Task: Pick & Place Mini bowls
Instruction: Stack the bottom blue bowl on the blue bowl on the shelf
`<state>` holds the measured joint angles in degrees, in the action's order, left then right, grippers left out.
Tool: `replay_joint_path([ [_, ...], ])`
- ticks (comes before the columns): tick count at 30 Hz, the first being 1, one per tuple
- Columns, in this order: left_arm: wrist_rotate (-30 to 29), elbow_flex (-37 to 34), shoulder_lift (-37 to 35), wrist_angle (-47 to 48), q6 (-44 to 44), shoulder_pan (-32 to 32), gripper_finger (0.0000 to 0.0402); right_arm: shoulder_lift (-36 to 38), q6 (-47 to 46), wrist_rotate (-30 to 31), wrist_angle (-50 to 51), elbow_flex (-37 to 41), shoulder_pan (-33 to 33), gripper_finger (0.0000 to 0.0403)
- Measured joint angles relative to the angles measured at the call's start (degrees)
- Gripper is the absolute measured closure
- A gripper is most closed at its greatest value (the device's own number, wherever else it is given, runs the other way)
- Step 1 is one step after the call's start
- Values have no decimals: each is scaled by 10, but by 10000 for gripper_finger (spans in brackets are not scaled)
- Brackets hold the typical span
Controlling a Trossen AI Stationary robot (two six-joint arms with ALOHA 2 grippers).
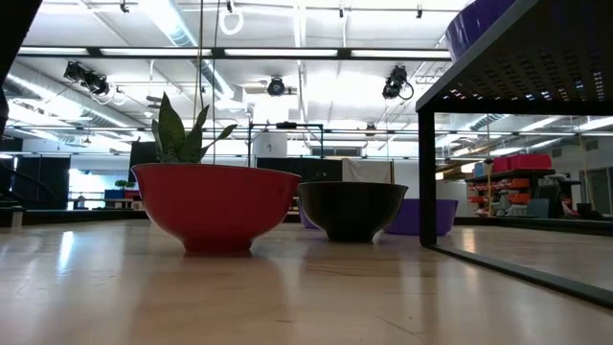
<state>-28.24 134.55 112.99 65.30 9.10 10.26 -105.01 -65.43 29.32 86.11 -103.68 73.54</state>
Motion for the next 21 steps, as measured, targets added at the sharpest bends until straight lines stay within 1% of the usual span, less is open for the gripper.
replay_joint_path([
  [5, 0, 0, 0, 0, 0, 0, 220, 0, 13, 0, -13, 0, 0, 226],
  [10, 0, 0, 0, 0, 0, 0, 220, 0, 59, -9, -48, 0, 0, 224],
  [21, 0, 0, 0, -8, 1, 0, 220, 0, 60, -1, -3, 0, 0, 224],
])
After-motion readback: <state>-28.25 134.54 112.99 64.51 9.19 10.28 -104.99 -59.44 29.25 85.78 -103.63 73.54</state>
